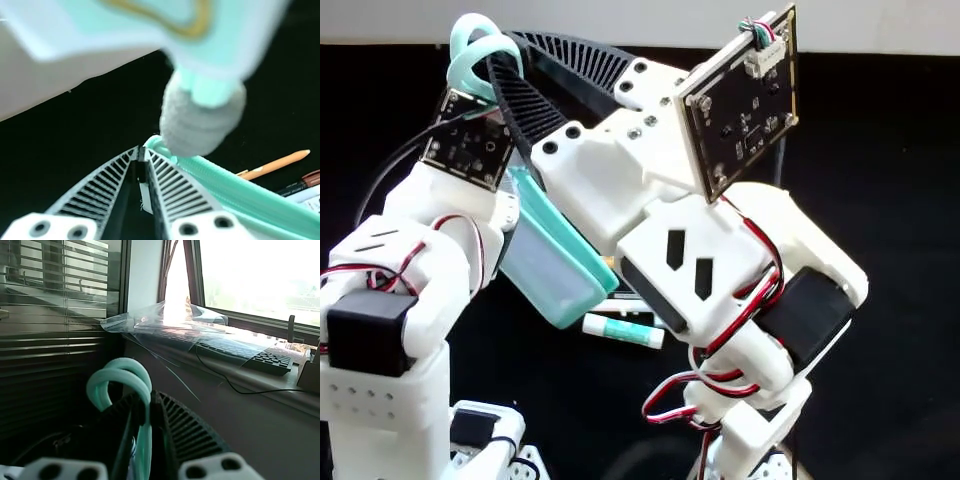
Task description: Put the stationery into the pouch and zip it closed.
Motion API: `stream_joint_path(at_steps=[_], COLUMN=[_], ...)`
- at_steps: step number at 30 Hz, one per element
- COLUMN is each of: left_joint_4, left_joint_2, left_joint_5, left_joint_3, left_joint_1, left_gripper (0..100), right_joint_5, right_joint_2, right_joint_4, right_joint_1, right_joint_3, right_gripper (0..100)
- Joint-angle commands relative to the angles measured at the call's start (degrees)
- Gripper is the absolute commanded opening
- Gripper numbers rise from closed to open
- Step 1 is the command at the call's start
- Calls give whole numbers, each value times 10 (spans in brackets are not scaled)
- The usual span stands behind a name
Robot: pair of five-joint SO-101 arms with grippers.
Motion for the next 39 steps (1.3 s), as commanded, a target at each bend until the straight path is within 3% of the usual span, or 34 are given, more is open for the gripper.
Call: stream_joint_path(at_steps=[1, 7, 18, 25, 32, 39], left_joint_4=[19, 18, 18, 4, 6, 4], left_joint_2=[0, 0, 4, 4, 4, 4], left_joint_5=[-11, -9, 3, 4, 4, 4], left_joint_3=[1, -17, -22, -21, -20, 18], left_joint_1=[-41, -147, -233, -297, -304, -304], left_gripper=[7, 7, 7, 7, 7, 7], right_joint_5=[7, 4, 6, 7, 7, 6], right_joint_2=[-7, -7, -7, -8, -8, -7], right_joint_4=[37, 181, 180, 180, 179, 179], right_joint_1=[24, 95, 189, 205, 212, 301], right_joint_3=[-41, -42, -34, 94, 207, 238], right_gripper=[6, 6, 6, 6, 6, 6])
